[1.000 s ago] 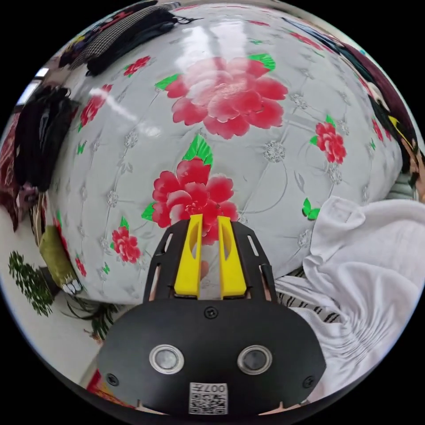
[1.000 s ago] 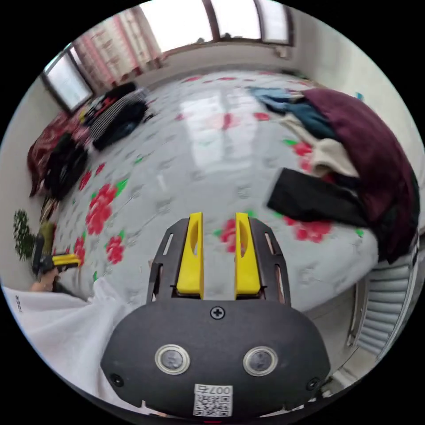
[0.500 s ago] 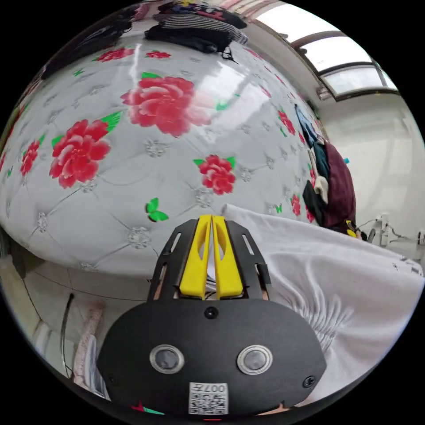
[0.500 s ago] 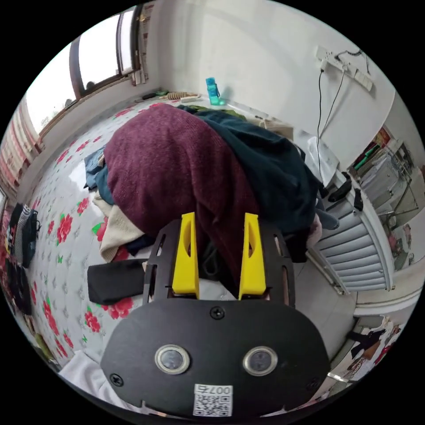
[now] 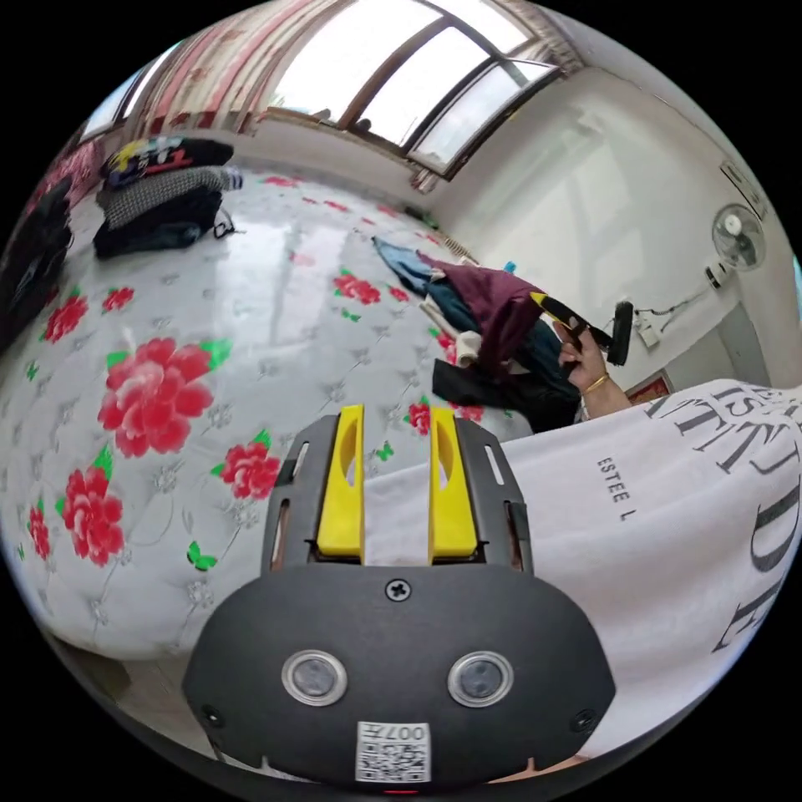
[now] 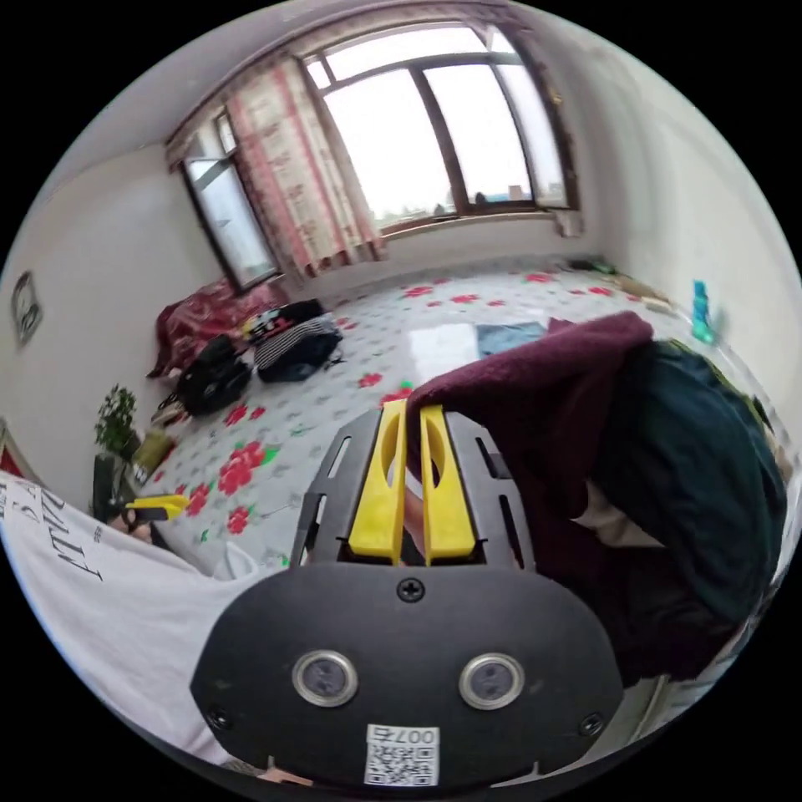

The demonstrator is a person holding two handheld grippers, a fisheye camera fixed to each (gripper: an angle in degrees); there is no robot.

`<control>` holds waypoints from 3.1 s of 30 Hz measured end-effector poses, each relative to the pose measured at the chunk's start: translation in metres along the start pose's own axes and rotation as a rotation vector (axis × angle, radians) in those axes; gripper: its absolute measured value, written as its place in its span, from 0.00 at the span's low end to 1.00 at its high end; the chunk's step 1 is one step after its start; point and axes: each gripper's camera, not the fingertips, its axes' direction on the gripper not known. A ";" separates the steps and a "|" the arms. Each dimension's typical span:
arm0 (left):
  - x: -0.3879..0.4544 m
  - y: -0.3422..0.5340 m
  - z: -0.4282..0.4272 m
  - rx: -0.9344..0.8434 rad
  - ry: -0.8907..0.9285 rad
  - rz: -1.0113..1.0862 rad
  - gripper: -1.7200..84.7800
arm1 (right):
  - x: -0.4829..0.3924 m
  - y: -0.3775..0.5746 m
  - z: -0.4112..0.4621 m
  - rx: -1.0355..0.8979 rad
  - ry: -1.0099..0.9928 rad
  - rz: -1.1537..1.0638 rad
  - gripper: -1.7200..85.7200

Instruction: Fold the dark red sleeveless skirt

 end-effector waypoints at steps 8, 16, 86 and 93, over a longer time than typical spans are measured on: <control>0.023 0.036 -0.073 0.167 -0.073 0.039 0.20 | -0.250 -0.012 0.044 -0.131 -0.543 -0.466 0.02; 0.018 0.124 -0.157 0.304 -0.495 -0.227 0.13 | -0.497 0.024 0.094 -0.404 -1.164 -0.802 0.03; -0.252 0.019 -0.203 -0.273 -0.667 -0.415 0.14 | -0.157 0.112 0.334 -0.700 0.184 0.148 0.07; -0.261 0.012 -0.239 -0.175 -0.576 -0.502 0.05 | -0.122 0.127 0.332 -0.713 0.211 0.270 0.03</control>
